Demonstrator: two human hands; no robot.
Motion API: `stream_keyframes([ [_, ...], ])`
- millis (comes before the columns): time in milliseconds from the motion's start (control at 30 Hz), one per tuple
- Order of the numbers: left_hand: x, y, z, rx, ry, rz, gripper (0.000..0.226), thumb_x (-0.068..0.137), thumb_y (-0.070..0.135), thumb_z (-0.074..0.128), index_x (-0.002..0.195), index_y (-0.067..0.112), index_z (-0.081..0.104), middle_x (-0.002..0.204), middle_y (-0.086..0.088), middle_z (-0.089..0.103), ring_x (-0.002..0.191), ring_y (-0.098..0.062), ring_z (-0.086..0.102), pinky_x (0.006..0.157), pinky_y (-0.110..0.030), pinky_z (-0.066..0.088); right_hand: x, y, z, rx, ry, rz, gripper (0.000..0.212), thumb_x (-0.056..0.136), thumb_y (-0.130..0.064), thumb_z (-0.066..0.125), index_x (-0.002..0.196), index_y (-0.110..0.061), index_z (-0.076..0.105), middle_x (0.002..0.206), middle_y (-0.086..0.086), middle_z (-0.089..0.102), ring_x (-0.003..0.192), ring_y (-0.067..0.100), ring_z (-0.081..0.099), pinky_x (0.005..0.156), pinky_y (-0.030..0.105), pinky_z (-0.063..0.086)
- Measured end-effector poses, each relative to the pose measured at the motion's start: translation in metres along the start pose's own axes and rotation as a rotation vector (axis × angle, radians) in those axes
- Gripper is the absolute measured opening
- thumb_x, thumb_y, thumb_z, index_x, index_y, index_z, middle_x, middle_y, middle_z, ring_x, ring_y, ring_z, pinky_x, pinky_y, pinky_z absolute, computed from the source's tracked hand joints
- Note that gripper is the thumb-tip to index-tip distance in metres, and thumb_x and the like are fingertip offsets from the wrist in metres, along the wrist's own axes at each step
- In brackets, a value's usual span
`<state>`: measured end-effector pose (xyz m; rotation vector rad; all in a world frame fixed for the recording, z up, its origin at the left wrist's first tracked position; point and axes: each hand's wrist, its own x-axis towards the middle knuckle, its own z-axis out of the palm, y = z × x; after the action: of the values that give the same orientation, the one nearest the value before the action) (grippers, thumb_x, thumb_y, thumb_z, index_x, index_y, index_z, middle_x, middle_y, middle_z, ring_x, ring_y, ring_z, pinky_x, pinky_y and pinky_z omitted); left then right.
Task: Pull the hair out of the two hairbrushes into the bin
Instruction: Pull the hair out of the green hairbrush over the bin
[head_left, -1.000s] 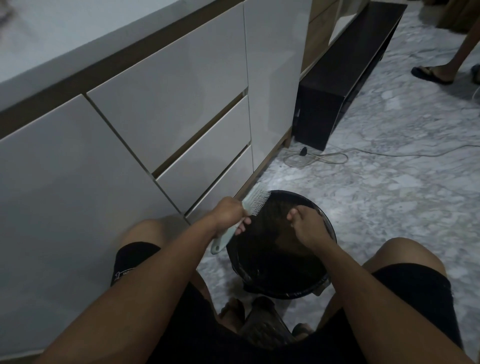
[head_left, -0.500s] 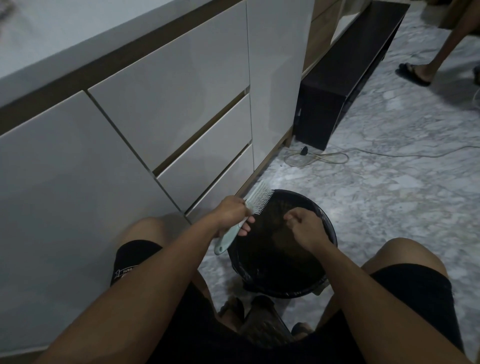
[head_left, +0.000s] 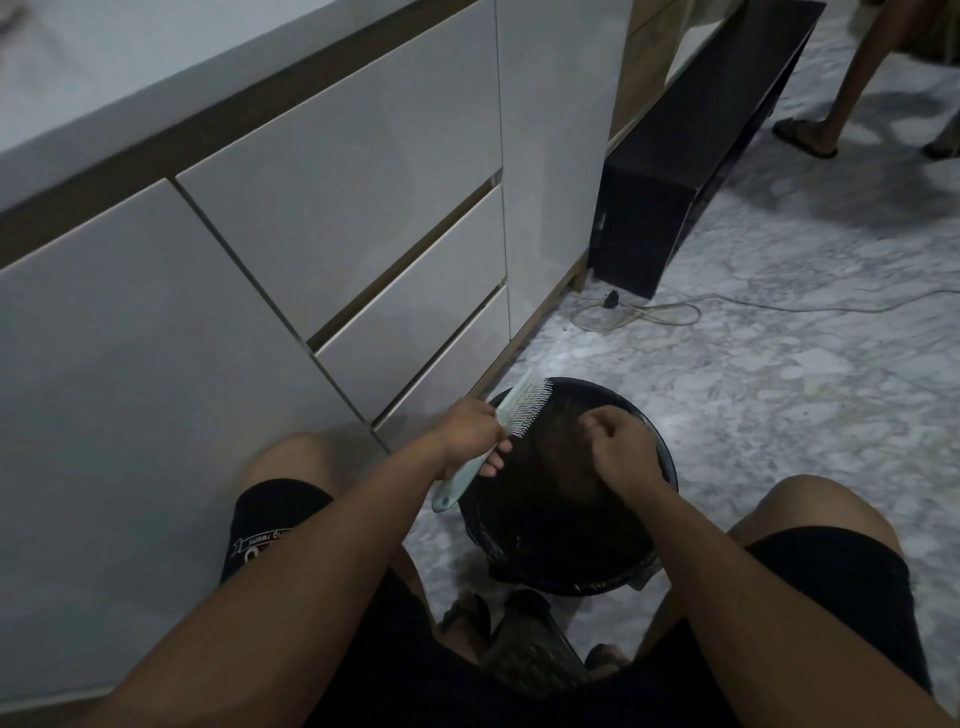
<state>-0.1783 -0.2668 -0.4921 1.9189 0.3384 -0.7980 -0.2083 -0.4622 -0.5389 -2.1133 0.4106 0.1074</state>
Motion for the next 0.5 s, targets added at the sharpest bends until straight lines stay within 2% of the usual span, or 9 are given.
stream_keyframes([
  [67, 0.001, 0.000, 0.002, 0.006, -0.003, 0.003, 0.026, 0.096, 0.003, 0.052, 0.120, -0.005, 0.057, 0.086, -0.014, 0.065, 0.053, -0.017, 0.058, 0.048, -0.027, 0.054, 0.001, -0.003, -0.002, 0.022, 0.045, 0.017, 0.018, 0.095, -0.014, 0.052, 0.103, -0.011, 0.068, 0.107, 0.008, 0.070, 0.098, 0.020, 0.059, 0.084, 0.025, 0.039],
  [133, 0.001, 0.001, 0.003, 0.015, -0.010, 0.006, 0.025, 0.096, 0.004, 0.052, 0.119, -0.003, 0.058, 0.086, -0.013, 0.065, 0.054, -0.017, 0.058, 0.048, -0.026, 0.053, 0.002, -0.005, -0.004, 0.029, 0.040, 0.023, 0.024, 0.095, -0.011, 0.051, 0.115, -0.010, 0.063, 0.120, 0.010, 0.065, 0.113, 0.025, 0.058, 0.091, 0.024, 0.037],
  [233, 0.001, 0.001, 0.006, 0.017, -0.022, 0.006, 0.023, 0.096, 0.005, 0.052, 0.117, -0.002, 0.059, 0.084, -0.012, 0.064, 0.053, -0.016, 0.057, 0.048, -0.026, 0.053, 0.001, -0.008, -0.005, 0.034, -0.008, 0.065, 0.044, 0.092, -0.008, 0.054, 0.136, -0.012, 0.049, 0.138, 0.010, 0.054, 0.128, 0.027, 0.049, 0.103, 0.030, 0.035],
  [300, 0.003, 0.000, 0.008, 0.015, -0.025, 0.005, 0.022, 0.095, 0.005, 0.053, 0.115, -0.002, 0.060, 0.084, -0.012, 0.065, 0.053, -0.016, 0.058, 0.050, -0.027, 0.053, 0.001, -0.007, -0.007, 0.035, -0.019, 0.091, 0.052, 0.090, -0.006, 0.056, 0.140, -0.014, 0.044, 0.141, 0.009, 0.052, 0.129, 0.026, 0.048, 0.105, 0.033, 0.036],
  [433, 0.005, -0.001, 0.010, 0.020, -0.026, 0.000, 0.021, 0.094, 0.006, 0.055, 0.113, -0.002, 0.062, 0.083, -0.011, 0.067, 0.053, -0.016, 0.059, 0.052, -0.030, 0.054, 0.001, -0.005, -0.012, 0.074, -0.019, 0.112, 0.054, 0.088, -0.003, 0.056, 0.140, -0.015, 0.043, 0.138, 0.006, 0.053, 0.126, 0.022, 0.051, 0.096, 0.030, 0.040],
  [500, 0.004, -0.001, 0.012, 0.022, -0.038, -0.004, 0.023, 0.094, 0.004, 0.056, 0.115, -0.003, 0.060, 0.085, -0.011, 0.066, 0.054, -0.016, 0.059, 0.051, -0.028, 0.053, -0.001, -0.006, -0.012, 0.102, -0.007, 0.083, 0.048, 0.087, -0.003, 0.059, 0.133, -0.014, 0.050, 0.129, 0.006, 0.059, 0.115, 0.020, 0.057, 0.088, 0.026, 0.042],
])
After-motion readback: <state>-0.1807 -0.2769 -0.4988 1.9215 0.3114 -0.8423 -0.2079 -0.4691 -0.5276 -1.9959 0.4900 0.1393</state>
